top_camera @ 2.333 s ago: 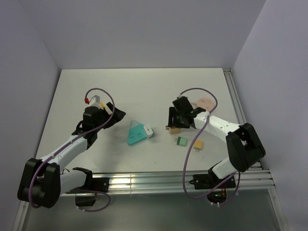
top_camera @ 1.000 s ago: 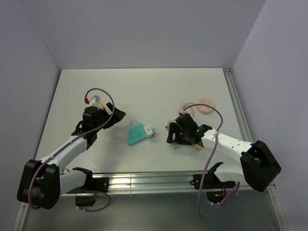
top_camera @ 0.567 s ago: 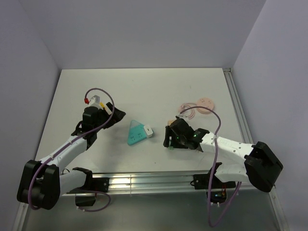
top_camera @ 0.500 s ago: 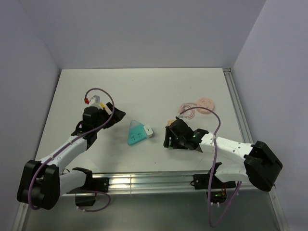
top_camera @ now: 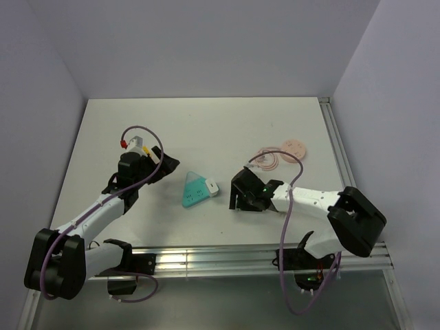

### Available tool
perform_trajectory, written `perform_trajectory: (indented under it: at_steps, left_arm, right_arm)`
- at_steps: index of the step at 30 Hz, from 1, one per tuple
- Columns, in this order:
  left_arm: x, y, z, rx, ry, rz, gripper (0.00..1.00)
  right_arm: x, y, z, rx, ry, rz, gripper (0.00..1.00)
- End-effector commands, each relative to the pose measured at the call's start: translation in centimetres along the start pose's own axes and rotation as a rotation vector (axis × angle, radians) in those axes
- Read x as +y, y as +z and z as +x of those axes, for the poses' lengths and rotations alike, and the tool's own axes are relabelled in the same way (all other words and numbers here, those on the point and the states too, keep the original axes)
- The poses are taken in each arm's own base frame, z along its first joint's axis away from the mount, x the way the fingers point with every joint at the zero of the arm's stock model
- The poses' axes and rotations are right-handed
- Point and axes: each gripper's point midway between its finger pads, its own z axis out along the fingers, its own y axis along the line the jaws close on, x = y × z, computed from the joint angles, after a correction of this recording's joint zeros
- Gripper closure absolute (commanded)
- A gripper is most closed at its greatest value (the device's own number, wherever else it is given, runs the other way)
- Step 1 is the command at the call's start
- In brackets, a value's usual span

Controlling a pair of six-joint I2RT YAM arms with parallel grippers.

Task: Insert the plug
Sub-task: Pick up the plug from the center of the board.

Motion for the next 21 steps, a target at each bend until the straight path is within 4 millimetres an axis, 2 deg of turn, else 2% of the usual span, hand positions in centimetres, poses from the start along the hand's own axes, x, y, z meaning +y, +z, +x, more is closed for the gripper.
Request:
perform_trajectory:
  at_steps: [1, 8, 21]
  left_arm:
    - [-0.4, -0.1, -0.5, -0.022, 0.027, 0.023, 0.05]
    - [-0.3, -0.1, -0.4, -0.021, 0.030, 0.022, 0.05]
    - [-0.1, 0.2, -0.2, -0.011, 0.029, 0.019, 0.05]
  right_arm:
    - [1.1, 0.3, -2.7, -0.083, -0.068, 0.033, 0.24]
    - [2.0, 0.5, -3.5, -0.096, -0.143, 0.020, 0.23]
    - [-0.4, 0.3, -1.4, -0.131, -0.125, 0.021, 0.26]
